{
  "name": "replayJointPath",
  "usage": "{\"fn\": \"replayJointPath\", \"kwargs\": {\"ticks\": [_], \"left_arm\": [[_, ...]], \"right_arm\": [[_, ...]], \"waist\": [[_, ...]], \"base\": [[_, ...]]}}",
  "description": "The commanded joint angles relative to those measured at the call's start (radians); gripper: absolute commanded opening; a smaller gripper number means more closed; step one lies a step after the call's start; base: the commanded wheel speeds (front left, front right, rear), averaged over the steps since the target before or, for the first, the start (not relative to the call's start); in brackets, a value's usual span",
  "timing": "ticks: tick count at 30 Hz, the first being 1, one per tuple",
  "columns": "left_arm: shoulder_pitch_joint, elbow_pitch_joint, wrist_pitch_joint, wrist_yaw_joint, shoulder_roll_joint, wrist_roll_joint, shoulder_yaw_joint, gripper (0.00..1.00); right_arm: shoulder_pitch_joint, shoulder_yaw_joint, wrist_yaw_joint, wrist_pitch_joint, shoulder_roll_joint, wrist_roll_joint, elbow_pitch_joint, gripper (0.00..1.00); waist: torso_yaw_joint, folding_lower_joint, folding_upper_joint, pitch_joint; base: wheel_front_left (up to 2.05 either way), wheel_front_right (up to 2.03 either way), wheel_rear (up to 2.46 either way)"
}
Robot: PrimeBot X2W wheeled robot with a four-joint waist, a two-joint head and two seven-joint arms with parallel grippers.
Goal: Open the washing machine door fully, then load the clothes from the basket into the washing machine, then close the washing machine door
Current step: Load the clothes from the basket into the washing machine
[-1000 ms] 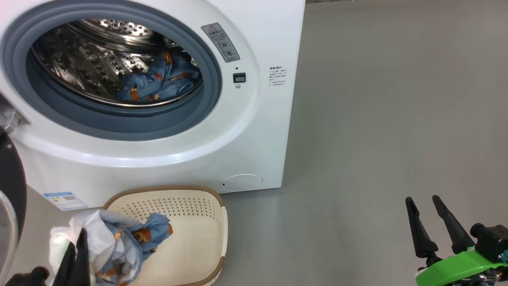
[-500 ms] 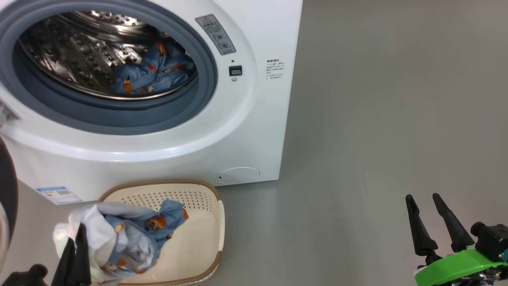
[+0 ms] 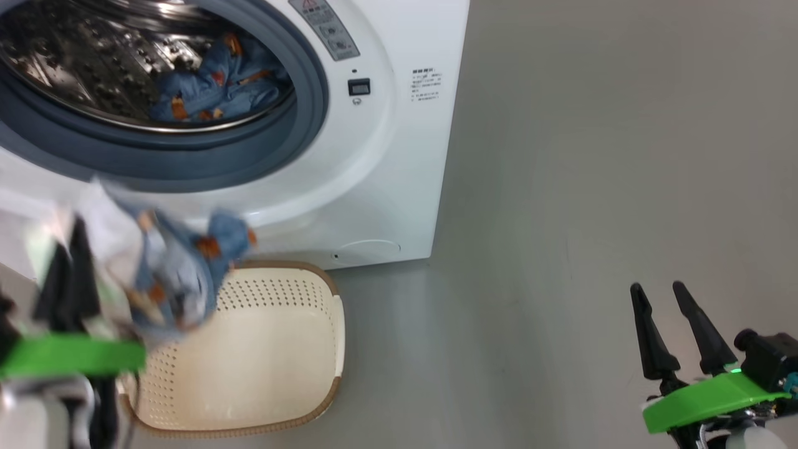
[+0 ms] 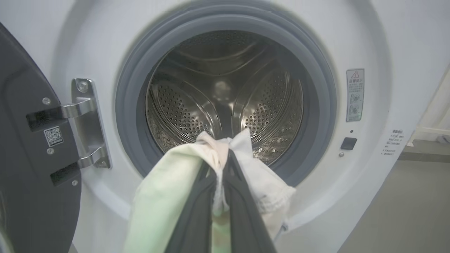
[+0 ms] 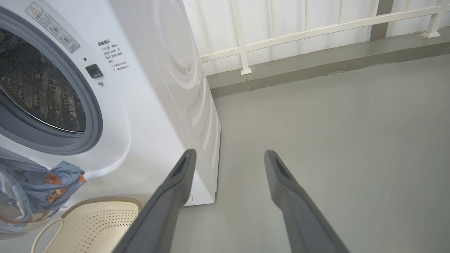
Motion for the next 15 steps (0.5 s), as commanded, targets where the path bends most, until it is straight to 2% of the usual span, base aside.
{"fn": "replayJointPath", "kwargs": {"ticks": [1, 9, 15], "left_arm": [[-0.103, -0.011, -0.014, -0.002, 0.047, 0.005, 0.043, 0.00], [-0.375, 0.095, -0.014, -0.002, 0.084, 0.020, 0.051, 0.00], [-0.507, 0.200, -0.014, -0.002, 0.100, 0.044, 0.042, 0.00]], "right_arm": [[-0.028, 0.025, 0.002, -0.005, -0.005, -0.004, -0.026, 1.00], [-0.070, 0.049, 0.002, -0.005, 0.009, -0.005, -0.026, 1.00], [-0.093, 0.064, 0.002, -0.005, 0.020, -0.004, -0.027, 1.00]], "waist": [[-0.006, 0.0000, 0.0000, 0.022], [-0.037, 0.0000, 0.0000, 0.074], [-0.069, 0.0000, 0.0000, 0.105]], "base": [[0.00, 0.00, 0.00], [0.00, 0.00, 0.00], [0.00, 0.00, 0.00]]}}
